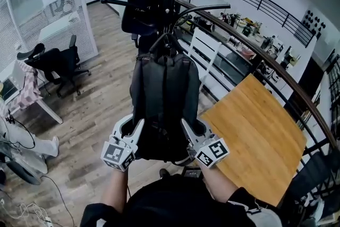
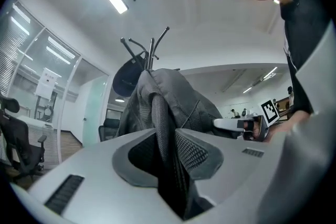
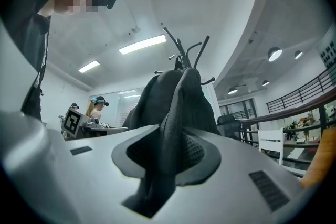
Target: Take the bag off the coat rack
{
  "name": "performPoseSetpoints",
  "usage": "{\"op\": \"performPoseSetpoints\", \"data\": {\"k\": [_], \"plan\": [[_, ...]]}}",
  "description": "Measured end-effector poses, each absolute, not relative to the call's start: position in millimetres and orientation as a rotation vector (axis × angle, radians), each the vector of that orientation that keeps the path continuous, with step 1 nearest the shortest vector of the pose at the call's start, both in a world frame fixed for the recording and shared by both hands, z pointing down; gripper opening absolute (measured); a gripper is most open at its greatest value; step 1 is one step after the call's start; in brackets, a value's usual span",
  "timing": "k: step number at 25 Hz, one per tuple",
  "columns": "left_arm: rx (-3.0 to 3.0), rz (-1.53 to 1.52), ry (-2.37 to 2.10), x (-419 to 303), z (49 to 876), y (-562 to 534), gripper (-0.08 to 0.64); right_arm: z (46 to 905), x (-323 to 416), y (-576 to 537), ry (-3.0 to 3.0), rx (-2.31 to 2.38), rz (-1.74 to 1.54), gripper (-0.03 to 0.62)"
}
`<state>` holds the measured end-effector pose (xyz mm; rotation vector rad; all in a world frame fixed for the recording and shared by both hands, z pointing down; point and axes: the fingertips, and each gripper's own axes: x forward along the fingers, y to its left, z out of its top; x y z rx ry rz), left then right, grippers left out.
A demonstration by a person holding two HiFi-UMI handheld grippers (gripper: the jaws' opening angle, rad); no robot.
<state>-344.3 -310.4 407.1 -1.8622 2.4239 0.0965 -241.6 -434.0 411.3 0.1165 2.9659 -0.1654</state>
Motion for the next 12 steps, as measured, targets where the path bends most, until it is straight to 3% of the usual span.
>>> {"op": "performPoseSetpoints", "data": {"k": [12], "plan": [[-1.915,0.079,2.377,-284.6,377.1,-271.2,0.107,381.0,-179.7,-392.2,2.923,0.05,-0.145,0.106]]}}
